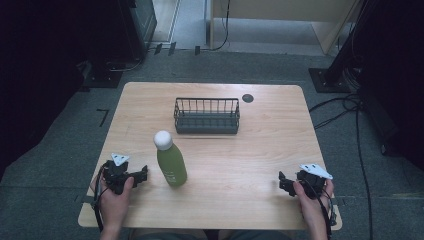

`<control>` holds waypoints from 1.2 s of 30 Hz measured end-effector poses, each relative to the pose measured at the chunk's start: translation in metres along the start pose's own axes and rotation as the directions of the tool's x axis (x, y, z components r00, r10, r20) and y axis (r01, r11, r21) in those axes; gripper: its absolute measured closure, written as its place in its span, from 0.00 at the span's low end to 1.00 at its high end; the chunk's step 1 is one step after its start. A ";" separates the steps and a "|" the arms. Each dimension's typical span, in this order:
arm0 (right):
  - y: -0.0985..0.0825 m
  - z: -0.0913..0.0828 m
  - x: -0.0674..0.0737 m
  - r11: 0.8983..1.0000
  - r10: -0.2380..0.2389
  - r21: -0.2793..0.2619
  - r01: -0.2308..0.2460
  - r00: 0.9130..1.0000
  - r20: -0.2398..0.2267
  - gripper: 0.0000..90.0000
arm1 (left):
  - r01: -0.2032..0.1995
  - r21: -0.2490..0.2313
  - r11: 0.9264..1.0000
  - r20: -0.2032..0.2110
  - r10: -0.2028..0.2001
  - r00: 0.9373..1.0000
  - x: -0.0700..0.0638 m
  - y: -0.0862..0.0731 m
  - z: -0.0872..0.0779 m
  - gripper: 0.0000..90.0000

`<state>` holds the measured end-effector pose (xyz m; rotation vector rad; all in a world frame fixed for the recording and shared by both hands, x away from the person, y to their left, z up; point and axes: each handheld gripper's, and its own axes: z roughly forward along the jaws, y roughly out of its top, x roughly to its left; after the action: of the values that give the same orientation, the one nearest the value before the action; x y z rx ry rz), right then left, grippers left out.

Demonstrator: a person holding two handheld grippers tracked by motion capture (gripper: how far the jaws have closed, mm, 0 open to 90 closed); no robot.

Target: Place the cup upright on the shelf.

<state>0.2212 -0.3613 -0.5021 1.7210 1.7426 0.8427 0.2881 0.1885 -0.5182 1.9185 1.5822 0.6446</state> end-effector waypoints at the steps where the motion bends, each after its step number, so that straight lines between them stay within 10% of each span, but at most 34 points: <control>1: 0.000 0.000 0.000 1.000 0.000 0.000 0.000 1.000 0.000 0.06 | 0.000 0.000 1.000 0.000 0.000 1.000 0.000 0.000 0.000 0.02; 18: 0.028 0.004 0.054 0.998 -0.055 -0.040 0.051 0.995 -0.088 0.07 | 0.000 0.000 1.000 0.000 0.000 1.000 0.000 0.000 0.000 0.02; 36: 0.040 -0.002 0.078 0.994 -0.096 -0.073 0.087 0.987 -0.128 0.08 | -0.001 0.001 1.000 0.000 0.001 1.000 0.000 0.000 0.000 0.02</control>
<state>0.2435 -0.2840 -0.4665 1.5609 1.8422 0.9818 0.2881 0.1885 -0.5182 1.9195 1.5820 0.6443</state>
